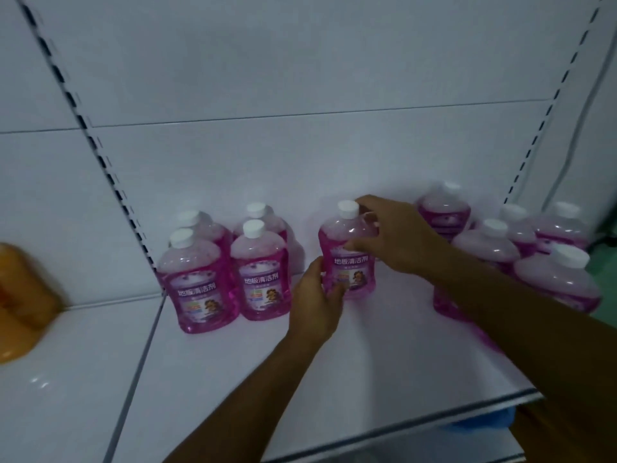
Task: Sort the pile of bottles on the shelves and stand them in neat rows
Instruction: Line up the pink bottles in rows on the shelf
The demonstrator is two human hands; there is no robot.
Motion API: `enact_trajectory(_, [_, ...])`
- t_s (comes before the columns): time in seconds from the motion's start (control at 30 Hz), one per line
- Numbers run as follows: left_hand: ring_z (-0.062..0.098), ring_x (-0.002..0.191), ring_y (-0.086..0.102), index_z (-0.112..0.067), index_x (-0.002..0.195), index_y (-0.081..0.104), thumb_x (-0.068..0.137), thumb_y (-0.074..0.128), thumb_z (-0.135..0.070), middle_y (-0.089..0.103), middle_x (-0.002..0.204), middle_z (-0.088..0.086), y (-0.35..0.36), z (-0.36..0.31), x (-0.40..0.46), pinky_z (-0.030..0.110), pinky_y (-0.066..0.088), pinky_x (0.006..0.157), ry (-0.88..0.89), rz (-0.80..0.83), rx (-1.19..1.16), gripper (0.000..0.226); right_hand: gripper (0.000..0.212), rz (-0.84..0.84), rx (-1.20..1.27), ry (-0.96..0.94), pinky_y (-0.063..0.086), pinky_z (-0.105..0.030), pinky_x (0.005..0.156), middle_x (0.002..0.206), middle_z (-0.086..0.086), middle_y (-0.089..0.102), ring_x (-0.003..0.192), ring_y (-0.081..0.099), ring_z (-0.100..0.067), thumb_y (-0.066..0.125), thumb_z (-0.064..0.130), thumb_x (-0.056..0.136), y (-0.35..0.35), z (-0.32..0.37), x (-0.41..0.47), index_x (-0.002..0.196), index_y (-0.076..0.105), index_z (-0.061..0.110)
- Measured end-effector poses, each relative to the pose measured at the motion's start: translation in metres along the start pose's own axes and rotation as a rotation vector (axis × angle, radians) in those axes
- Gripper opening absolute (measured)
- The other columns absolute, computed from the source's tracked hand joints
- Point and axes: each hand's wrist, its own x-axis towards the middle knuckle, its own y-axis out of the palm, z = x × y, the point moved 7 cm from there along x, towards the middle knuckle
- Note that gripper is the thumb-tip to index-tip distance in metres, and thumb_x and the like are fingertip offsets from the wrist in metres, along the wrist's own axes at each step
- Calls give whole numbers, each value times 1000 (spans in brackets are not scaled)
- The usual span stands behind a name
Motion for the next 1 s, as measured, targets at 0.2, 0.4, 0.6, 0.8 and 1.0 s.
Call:
enact_trajectory(0.2, [-21, 84, 55, -16, 126, 54, 91, 62, -19, 63, 103, -12, -9, 6, 9, -3, 39, 74, -14, -197, -39, 37, 45, -33, 181, -35, 50, -27, 87, 107, -2, 66, 93, 62, -16, 82, 19, 72, 30, -7, 30, 113, 63, 13])
enact_trajectory(0.4, [5, 103, 56, -14, 131, 51, 92, 57, -22, 61, 116, -8, -8, 3, 13, 7, 41, 87, -20, -323, 35, 40, 48, -105, 430, -28, 52, -32, 94, 113, -2, 67, 100, 64, -16, 80, 12, 74, 57, -28, 37, 118, 63, 11])
enact_trajectory(0.6, [6, 111, 56, -16, 133, 50, 92, 61, -16, 60, 125, -6, -11, 1, 14, 13, 45, 95, -52, -344, 80, 42, 48, -113, 543, -33, 51, -36, 97, 119, -1, 64, 106, 62, -16, 81, 12, 74, 68, -39, 44, 117, 62, 14])
enact_trajectory(0.8, [-2, 114, 49, -17, 144, 35, 91, 60, -4, 52, 132, -6, -4, 4, 8, -2, 37, 87, -99, -265, 63, 60, 49, -143, 478, -64, 50, -35, 98, 124, 1, 62, 111, 59, -15, 78, 21, 78, 72, -40, 43, 123, 60, 16])
enact_trajectory(1.0, [-3, 107, 52, -22, 140, 34, 91, 60, -5, 53, 125, -7, 1, 0, 5, 14, 44, 98, -98, -237, 128, 58, 47, -187, 375, -19, 47, -32, 95, 125, -1, 58, 115, 54, -19, 75, 32, 80, 75, -44, 41, 122, 59, 18])
